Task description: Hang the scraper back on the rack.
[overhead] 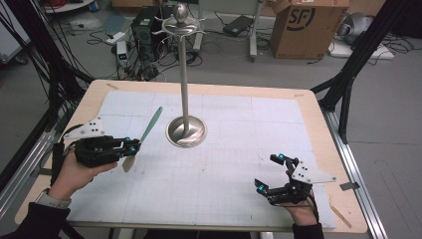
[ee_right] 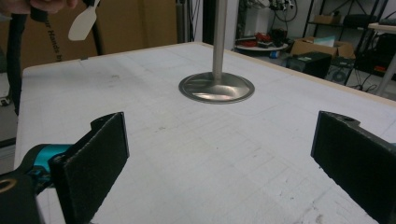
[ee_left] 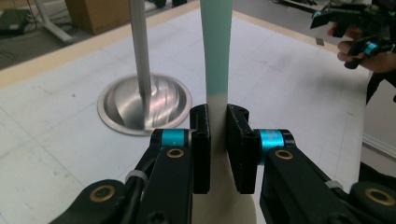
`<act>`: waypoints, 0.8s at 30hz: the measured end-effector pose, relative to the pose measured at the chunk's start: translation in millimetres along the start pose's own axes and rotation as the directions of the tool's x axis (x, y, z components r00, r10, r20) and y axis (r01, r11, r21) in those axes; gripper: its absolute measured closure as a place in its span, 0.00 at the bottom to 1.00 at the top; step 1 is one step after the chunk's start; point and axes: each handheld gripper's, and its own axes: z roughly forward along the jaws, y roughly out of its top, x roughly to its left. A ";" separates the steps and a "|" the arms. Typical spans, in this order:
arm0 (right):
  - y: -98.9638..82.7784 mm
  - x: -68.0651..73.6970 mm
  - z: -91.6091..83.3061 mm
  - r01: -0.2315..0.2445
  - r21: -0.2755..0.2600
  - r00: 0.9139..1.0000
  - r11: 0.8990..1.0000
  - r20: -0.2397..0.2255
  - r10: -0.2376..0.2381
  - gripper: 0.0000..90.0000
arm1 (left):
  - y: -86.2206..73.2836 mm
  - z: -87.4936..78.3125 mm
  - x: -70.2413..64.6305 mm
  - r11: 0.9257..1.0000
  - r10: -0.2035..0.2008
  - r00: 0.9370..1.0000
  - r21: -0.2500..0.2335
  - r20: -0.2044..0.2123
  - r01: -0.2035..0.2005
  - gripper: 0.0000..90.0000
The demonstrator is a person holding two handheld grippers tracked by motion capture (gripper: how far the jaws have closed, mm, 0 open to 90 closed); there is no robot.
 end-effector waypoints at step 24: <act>0.3 0.1 -1.1 -0.003 -0.001 1.000 1.000 -0.001 0.003 0.03 | 63.8 -20.3 24.0 0.983 -0.014 0.998 -0.184 -0.065 0.002 0.89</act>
